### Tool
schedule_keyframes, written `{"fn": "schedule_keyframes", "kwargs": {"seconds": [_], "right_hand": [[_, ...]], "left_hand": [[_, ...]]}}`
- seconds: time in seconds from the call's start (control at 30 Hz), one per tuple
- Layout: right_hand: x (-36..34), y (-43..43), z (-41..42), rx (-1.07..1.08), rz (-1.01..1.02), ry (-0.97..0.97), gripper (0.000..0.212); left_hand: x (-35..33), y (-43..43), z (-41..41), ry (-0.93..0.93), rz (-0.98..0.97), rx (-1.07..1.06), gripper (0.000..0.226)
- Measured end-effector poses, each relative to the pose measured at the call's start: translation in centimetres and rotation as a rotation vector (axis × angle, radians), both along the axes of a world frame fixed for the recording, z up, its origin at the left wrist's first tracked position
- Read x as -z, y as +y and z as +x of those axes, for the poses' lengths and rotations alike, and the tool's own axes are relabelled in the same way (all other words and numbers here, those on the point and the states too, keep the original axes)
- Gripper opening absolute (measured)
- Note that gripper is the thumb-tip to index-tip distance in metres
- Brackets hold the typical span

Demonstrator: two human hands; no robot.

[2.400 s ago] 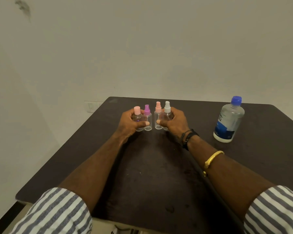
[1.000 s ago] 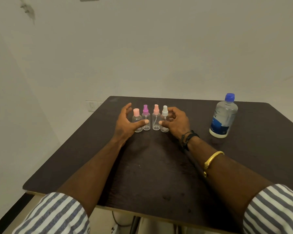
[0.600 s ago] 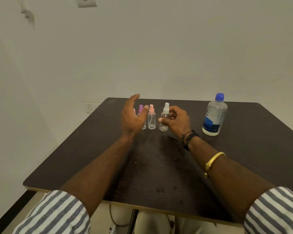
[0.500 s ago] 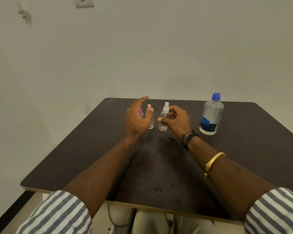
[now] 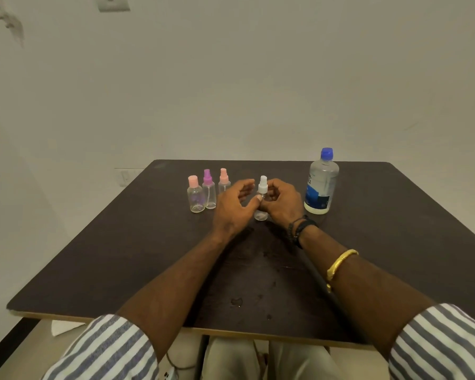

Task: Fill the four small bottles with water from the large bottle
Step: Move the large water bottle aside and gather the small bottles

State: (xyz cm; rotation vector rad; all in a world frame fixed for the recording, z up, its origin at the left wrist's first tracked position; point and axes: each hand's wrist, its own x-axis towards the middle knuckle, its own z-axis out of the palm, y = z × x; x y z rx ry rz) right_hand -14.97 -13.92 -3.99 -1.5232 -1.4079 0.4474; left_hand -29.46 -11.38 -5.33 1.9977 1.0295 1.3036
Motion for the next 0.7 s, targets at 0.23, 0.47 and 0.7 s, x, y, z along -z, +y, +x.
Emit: {"fn": "schedule_keyframes", "kwargs": {"seconds": [0.23,0.47,0.7], "right_hand": [[0.2,0.7,-0.6,0.001,0.007,-0.029,0.033],[0.2,0.5,-0.6,-0.021,0.005,0.018,0.045],[-1.9,-0.8,1.5,0.017,0.143,0.096,0.06]], "left_hand": [[0.2,0.1,-0.2,-0.008,0.003,-0.026,0.048],[-0.1,-0.2,-0.2,-0.058,-0.003,-0.051,0.055],[-4.3,-0.8,2.3,-0.303,0.12,-0.149,0.033]]}}
